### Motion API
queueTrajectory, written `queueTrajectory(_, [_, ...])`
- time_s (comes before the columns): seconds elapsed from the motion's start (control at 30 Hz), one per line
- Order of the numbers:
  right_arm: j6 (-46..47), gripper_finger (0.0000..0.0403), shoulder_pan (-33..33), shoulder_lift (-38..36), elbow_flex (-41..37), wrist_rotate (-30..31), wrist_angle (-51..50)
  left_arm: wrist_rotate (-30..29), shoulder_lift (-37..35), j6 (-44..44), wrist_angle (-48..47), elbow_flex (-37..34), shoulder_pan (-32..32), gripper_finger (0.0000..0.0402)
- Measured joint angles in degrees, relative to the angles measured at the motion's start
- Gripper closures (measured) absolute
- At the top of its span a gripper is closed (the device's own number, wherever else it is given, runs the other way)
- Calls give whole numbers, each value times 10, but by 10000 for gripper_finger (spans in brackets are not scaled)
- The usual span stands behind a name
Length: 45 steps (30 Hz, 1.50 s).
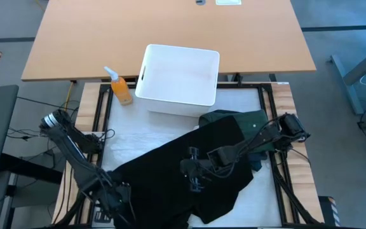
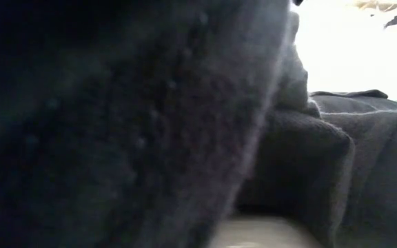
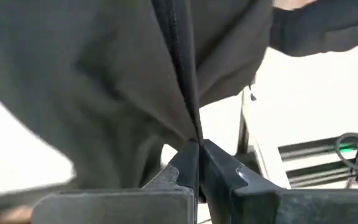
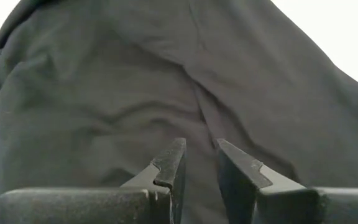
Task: Fold laundry
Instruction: Fold the black shirt from the white laundry organizer
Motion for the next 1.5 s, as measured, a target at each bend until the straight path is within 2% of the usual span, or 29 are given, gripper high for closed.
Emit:
queueTrajectory(0.1, [0, 291, 7, 0, 0, 0, 0, -33, -1, 0, -74, 79, 2, 401])
queueTrajectory(0.2, [1, 291, 14, 0, 0, 0, 0, -65, -2, -2, -67, 119, 2, 401])
queueTrajectory(0.3, [0, 291, 21, 0, 0, 0, 0, -67, 4, -20, -40, 121, 2, 401])
queueTrajectory(0.5, [-2, 291, 20, 0, 0, 0, -13, -17, 66, -40, 14, 117, -2, 401])
queueTrajectory(0.63, [-3, 291, 19, 0, 0, 1, -27, 28, 126, -15, 75, 117, -4, 401])
queueTrajectory(0.77, [-5, 291, 20, 0, 0, 1, -31, 86, 178, -18, 93, 117, -4, 401])
queueTrajectory(0.9, [-4, 291, 19, 0, 0, 2, -29, 76, 210, 8, 98, 117, -8, 401])
queueTrajectory(1.03, [-26, 291, 21, 16, 1, 2, 44, 76, 219, 25, 87, 117, -9, 401])
queueTrajectory(1.27, [-210, 291, 51, 117, 9, 0, 269, 54, 215, 39, 62, 117, -8, 401])
queueTrajectory(1.37, [-227, 291, 50, 164, 46, -19, 294, 36, 215, 40, 54, 117, -8, 401])
queueTrajectory(1.5, [-244, 291, 43, 220, 116, -78, 290, 18, 215, 32, 45, 117, -5, 401])
